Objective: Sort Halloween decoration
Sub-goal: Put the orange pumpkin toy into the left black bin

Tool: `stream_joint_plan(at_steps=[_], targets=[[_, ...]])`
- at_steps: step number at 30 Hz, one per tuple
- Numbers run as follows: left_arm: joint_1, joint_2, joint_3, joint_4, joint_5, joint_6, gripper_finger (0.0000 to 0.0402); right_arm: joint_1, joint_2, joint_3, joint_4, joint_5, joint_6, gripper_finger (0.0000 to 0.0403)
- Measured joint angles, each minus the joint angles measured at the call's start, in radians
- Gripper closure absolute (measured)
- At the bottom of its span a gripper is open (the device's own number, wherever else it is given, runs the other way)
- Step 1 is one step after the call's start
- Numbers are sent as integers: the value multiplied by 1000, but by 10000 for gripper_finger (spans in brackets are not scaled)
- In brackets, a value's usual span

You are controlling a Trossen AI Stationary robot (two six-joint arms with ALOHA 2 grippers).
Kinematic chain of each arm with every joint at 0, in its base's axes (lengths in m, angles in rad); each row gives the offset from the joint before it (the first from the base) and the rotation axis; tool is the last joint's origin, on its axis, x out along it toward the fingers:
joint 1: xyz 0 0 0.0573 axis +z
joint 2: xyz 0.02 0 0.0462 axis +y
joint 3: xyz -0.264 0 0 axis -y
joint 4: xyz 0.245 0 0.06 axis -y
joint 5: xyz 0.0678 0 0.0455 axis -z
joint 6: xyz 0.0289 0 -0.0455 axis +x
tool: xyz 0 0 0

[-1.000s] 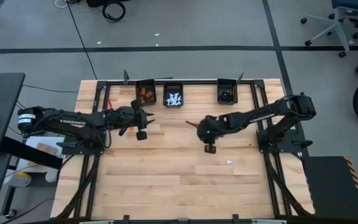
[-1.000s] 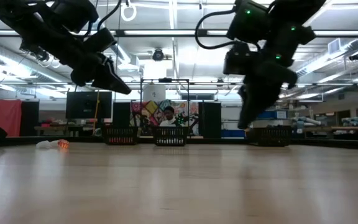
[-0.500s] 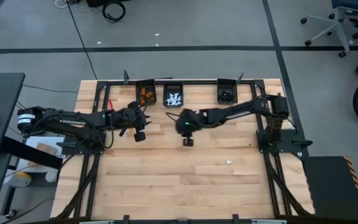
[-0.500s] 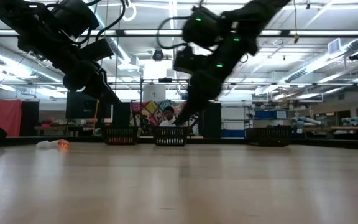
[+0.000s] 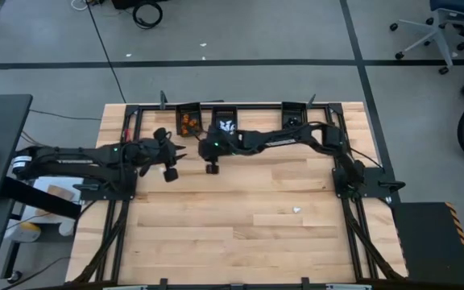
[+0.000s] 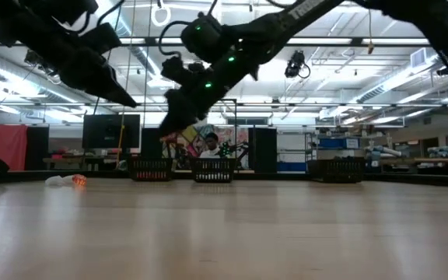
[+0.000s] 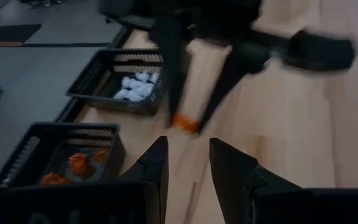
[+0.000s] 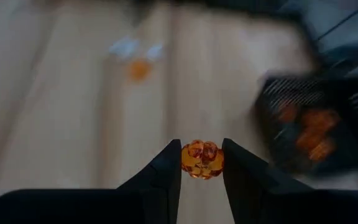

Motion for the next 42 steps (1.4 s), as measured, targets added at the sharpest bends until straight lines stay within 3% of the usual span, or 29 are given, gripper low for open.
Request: stream_joint_plan(at_steps=[8,13,19,30,38,42], targets=[[1,-107,-66,-7,-32,-7,306,-42,171,237,73,82,61,294],[2,-174,-151,12,-73,-8,306,-50,272,379,51,179,108,294],[2,-267,-164,-16,-118,-15,306,-84,352,522,-29,239,213,293],[2,-350,-165,25,-142,-68,306,-130,363,537,-165,199,365,293],[2,-351,-339,309,-141,-61,306,-139,363,537,-177,200,390,293],[2,-351,-361,374,-140,-41,306,-141,363,537,-213,180,392,293]])
